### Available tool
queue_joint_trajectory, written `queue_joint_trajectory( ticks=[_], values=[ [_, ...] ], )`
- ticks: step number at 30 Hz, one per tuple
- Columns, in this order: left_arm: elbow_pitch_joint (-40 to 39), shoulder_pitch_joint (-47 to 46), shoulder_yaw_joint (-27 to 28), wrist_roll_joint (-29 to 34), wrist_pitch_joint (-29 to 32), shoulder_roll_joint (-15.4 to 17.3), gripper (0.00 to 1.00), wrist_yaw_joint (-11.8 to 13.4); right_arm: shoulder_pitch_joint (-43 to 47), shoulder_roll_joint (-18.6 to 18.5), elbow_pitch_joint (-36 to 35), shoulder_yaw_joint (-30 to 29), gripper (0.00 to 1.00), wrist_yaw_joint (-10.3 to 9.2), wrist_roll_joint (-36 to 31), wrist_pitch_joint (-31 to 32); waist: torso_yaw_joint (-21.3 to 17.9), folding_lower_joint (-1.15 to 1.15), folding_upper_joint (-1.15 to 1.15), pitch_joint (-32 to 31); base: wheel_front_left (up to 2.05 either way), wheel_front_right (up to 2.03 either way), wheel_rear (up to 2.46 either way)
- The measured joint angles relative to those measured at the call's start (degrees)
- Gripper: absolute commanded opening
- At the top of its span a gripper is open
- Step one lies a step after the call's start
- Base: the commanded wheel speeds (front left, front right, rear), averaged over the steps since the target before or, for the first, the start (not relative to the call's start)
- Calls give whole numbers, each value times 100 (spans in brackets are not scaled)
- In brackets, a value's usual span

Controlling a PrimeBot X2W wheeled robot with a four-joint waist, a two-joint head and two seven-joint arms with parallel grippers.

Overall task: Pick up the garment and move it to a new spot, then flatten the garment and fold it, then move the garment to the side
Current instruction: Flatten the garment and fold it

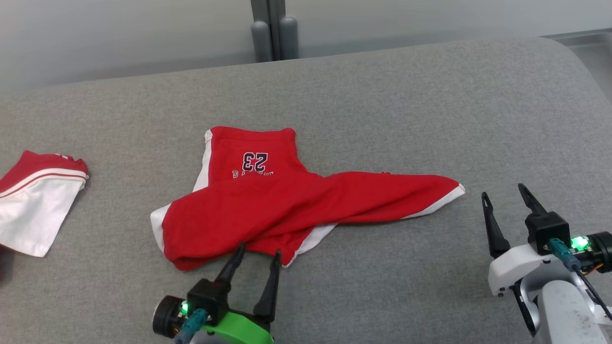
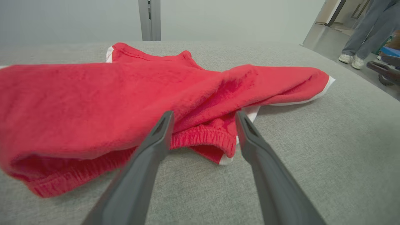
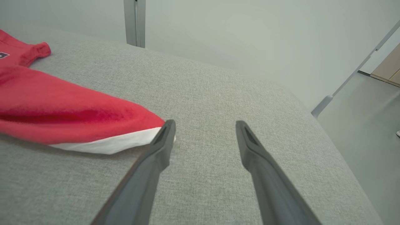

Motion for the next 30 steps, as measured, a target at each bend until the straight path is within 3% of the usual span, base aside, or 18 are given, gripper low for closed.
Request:
queue_joint_trajectory(
  ticks=[6,14,15,16,17,23,30],
  values=[
    [247,-186,-502,-249,0,55,100,0,-42,98,-202,166,100,0,1,0,-99,0,0,208,0,0,0],
    [648,-519,-684,-453,0,158,100,0,-202,123,-313,332,100,0,29,0,-254,0,0,564,0,0,0],
    [700,-548,-688,-478,0,158,83,0,-213,123,-311,350,100,0,57,0,-271,0,0,595,0,0,0],
    [735,-578,-688,-499,0,158,45,0,-224,123,-308,368,100,0,75,0,-289,0,0,619,0,0,0],
    [753,-602,-689,-524,0,163,0,0,-227,124,-305,379,100,0,90,0,-299,0,0,633,0,0,0],
    [704,-628,-684,-713,0,175,0,0,-216,127,-290,382,100,0,153,0,-212,0,0,606,0,0,0],
    [321,-497,-556,-850,0,165,0,0,-99,127,-247,347,100,0,300,0,152,0,0,446,0,0,0]
  ],
)
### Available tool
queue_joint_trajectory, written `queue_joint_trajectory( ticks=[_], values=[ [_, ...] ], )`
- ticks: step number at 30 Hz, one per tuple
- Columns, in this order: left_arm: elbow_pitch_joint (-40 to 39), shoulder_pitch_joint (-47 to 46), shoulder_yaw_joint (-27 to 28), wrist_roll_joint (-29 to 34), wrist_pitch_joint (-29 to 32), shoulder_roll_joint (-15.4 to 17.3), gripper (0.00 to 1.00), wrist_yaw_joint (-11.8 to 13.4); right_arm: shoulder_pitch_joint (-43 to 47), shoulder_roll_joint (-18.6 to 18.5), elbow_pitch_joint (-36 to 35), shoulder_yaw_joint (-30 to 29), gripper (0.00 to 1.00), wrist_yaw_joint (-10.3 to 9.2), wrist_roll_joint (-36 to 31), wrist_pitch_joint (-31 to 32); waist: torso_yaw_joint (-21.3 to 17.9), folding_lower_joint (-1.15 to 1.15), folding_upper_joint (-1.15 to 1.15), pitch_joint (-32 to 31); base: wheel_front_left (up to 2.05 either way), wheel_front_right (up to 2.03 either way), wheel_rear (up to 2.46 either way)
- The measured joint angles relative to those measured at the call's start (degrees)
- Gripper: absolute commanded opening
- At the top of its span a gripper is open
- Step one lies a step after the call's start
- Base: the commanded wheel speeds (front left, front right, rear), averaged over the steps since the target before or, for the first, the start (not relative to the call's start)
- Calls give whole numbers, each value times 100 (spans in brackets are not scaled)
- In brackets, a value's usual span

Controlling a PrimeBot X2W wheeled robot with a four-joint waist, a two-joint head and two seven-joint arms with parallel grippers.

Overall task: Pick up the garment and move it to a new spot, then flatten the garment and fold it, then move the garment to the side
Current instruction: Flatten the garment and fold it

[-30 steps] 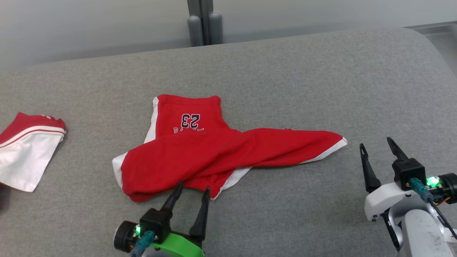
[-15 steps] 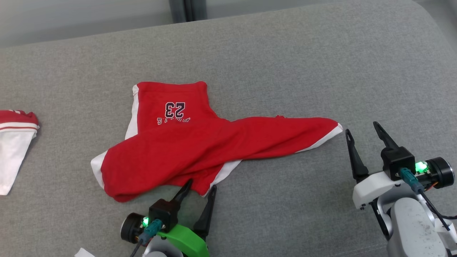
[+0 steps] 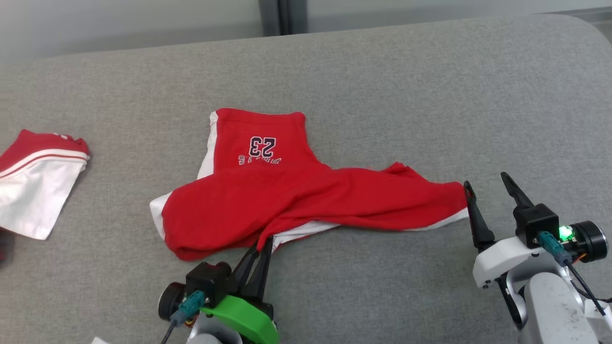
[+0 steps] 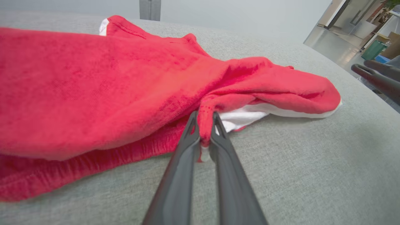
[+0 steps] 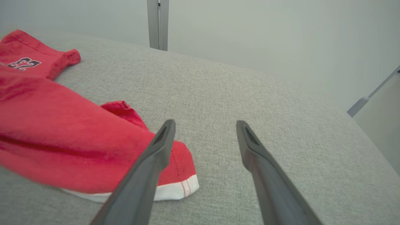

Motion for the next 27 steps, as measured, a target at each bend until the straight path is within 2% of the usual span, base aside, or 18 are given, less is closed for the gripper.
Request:
queue_joint_trajectory(
  ticks=[5,7,8,9,14,18,20,27],
  values=[
    [-77,237,281,-12,0,55,0,-1,80,1,30,166,100,0,198,0,284,0,0,-153,0,0,0],
    [58,300,421,36,0,91,45,-1,82,0,36,309,100,0,272,0,378,0,0,-212,0,0,0],
    [137,313,492,73,0,101,94,0,81,3,42,397,100,0,316,0,422,0,0,-241,0,0,0],
    [220,314,586,102,0,99,100,-1,81,7,38,493,100,0,356,0,462,0,0,-267,0,0,0],
    [389,306,927,305,0,29,100,-1,76,5,9,1113,100,1,617,0,568,0,0,-301,0,0,0],
    [323,302,1017,445,0,-48,100,-1,23,2,88,1875,100,0,768,0,596,0,0,-245,0,0,0],
    [283,301,1020,481,0,-79,100,-1,-86,13,245,2248,100,0,809,0,628,0,0,-213,0,0,0],
    [158,274,831,519,0,-130,100,-1,-610,0,1087,2924,100,0,822,1,820,0,0,-99,0,0,0]
  ],
)
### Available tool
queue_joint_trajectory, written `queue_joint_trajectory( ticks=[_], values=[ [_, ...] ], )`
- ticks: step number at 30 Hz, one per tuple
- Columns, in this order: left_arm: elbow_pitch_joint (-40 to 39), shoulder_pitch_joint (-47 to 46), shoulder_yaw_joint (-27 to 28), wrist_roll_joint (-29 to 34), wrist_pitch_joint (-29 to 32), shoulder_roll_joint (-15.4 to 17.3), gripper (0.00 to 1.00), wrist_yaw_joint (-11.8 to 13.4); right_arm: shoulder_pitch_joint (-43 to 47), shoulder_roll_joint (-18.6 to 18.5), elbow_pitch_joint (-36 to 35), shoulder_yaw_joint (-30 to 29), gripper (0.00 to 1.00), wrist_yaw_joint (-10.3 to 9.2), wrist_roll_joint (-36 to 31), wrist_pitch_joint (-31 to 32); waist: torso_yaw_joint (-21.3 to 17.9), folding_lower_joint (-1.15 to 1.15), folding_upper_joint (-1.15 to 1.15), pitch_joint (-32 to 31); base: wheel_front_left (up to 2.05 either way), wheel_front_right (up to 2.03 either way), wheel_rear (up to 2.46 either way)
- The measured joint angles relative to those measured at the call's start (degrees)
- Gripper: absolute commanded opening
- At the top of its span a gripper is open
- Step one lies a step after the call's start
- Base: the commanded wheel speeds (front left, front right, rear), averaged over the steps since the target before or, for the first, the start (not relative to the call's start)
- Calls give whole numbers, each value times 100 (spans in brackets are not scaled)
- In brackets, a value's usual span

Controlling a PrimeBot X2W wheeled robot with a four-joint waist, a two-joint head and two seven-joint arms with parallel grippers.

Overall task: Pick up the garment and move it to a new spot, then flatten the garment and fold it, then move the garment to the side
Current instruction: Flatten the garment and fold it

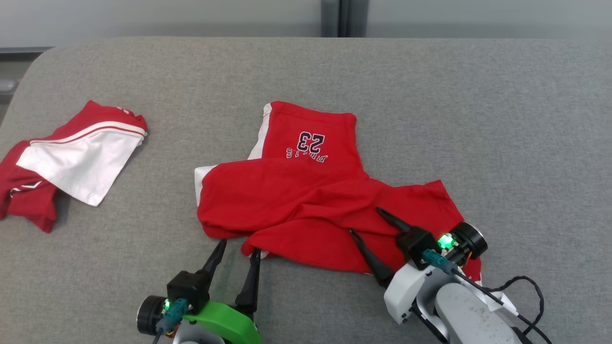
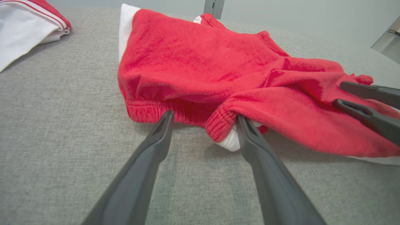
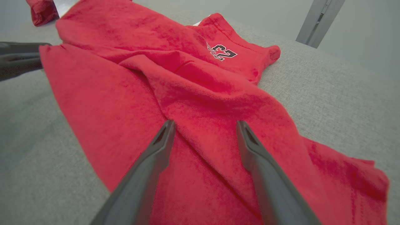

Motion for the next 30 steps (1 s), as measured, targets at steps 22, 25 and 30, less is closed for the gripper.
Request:
queue_joint_trajectory(
  ticks=[22,25,30],
  values=[
    [-215,14,-355,-64,0,-15,100,0,-747,-276,380,-783,0,0,-300,-1,900,0,0,162,0,0,0],
    [-250,-49,-396,-97,0,-16,100,0,-1120,-280,538,-1126,0,0,-443,-1,965,0,0,280,0,0,0],
    [-300,-255,-565,-208,0,-18,100,0,-1733,-296,1191,-1574,0,0,-869,-1,1078,0,0,521,0,0,0]
  ],
)
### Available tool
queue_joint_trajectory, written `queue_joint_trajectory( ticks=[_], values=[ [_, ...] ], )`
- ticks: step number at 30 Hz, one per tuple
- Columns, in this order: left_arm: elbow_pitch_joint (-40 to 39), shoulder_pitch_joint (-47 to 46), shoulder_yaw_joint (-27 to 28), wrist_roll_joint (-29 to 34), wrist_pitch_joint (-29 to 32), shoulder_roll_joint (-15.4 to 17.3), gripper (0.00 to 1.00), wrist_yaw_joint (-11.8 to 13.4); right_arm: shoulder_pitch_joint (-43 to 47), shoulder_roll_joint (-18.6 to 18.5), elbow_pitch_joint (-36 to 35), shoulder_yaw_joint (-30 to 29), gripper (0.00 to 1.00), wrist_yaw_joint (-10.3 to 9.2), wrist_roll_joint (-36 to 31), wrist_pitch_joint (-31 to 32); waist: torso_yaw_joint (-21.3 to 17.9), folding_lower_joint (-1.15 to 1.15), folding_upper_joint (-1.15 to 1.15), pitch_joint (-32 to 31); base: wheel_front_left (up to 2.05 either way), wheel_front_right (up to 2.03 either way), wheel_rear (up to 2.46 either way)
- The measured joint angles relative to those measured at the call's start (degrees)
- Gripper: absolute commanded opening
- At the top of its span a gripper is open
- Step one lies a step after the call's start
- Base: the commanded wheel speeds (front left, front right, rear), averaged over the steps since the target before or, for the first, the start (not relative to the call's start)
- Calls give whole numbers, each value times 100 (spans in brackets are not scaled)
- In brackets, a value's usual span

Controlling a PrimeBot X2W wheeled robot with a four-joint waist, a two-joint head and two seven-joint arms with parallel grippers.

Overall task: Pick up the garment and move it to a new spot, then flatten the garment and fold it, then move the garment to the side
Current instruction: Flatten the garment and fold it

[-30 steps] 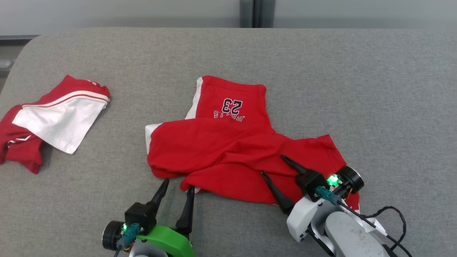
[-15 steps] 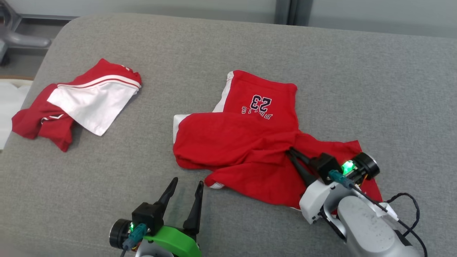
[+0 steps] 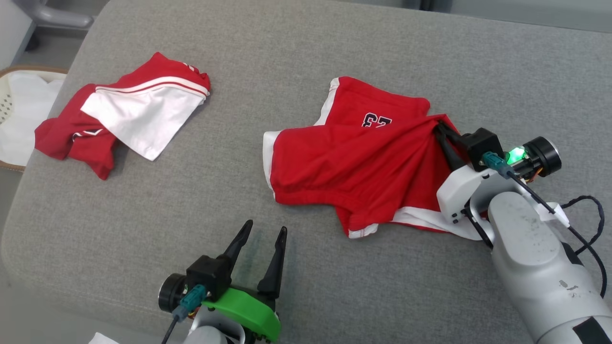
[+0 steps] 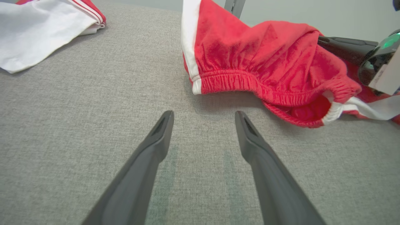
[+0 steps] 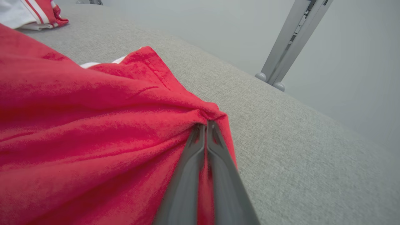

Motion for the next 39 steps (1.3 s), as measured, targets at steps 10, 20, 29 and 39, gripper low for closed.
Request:
queue_joint_trajectory(
  ticks=[10,20,29,39],
  values=[
    [0,-137,-109,-130,0,-5,100,0,-182,168,256,-622,100,0,-455,0,90,0,0,129,0,0,0],
    [10,160,110,122,0,-9,100,0,1127,278,-1404,-792,100,0,168,0,-355,0,0,-307,0,0,0],
    [-41,547,-290,104,0,63,100,0,2470,293,-1964,-781,100,0,612,0,-968,0,0,-816,0,0,0],
    [78,431,-583,-93,0,66,100,0,2783,299,-2141,-613,100,0,851,0,-1739,0,0,-1013,0,0,0]
  ],
)
